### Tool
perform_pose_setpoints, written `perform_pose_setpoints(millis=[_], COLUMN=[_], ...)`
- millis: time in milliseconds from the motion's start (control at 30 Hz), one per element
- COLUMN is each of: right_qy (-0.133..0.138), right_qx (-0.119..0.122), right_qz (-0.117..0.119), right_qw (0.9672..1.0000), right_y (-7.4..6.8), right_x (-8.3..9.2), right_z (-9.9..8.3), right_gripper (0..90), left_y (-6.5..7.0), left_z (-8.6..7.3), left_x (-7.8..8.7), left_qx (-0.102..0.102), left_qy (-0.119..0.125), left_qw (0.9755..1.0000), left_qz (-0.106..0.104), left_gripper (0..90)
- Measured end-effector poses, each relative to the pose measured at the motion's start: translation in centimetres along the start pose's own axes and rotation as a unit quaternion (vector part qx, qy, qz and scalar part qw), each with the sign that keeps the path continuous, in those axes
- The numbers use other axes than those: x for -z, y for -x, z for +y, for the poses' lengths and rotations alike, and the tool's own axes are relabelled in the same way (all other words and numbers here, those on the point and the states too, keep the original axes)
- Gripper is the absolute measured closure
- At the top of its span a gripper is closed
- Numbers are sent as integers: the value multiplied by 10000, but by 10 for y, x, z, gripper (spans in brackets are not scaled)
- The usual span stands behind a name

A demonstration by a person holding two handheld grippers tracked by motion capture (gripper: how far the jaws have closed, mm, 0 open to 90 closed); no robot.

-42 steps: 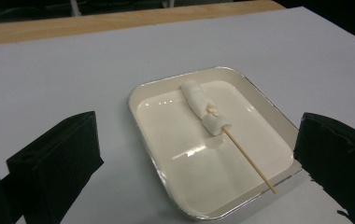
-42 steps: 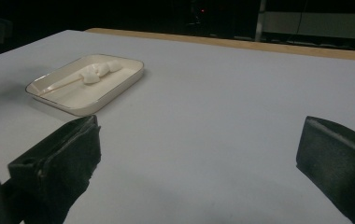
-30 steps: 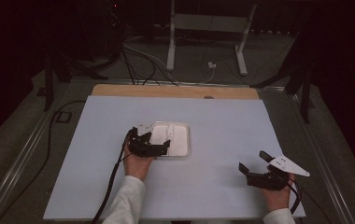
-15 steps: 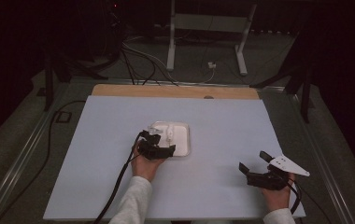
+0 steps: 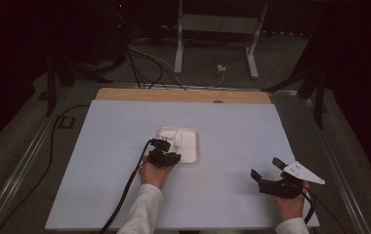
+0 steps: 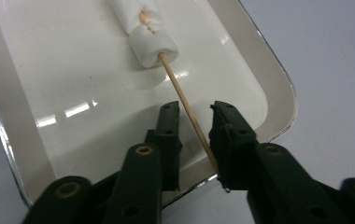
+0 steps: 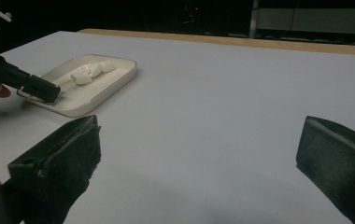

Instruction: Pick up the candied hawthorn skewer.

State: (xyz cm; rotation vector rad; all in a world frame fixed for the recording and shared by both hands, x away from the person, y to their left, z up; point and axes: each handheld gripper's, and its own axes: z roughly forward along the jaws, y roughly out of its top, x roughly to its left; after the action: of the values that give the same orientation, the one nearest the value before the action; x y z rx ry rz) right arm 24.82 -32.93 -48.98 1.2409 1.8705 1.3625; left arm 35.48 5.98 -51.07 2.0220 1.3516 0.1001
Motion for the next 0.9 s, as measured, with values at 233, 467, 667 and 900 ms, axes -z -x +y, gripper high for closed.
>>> perform_pose_setpoints(millis=[233,467,667,900], right_qy=[-6,-15,-24,-45], right_qx=[-8,-13,-11,-1], right_qz=[-5,2,10,21], right_qw=[10000,10000,10000,10000], right_y=[0,0,0,0], right_x=[0,0,0,-1], right_z=[0,0,-1,-1], right_gripper=[0,0,0,0], left_y=[-2,-3,-4,-3], left_z=[1,1,1,1], left_x=[-1,-1,3,16], left_qx=[157,247,237,158], left_qy=[-52,-40,70,311], left_qw=[9998,9997,9993,9988], left_qz=[53,-76,-264,-329], left_gripper=[888,900,900,900])
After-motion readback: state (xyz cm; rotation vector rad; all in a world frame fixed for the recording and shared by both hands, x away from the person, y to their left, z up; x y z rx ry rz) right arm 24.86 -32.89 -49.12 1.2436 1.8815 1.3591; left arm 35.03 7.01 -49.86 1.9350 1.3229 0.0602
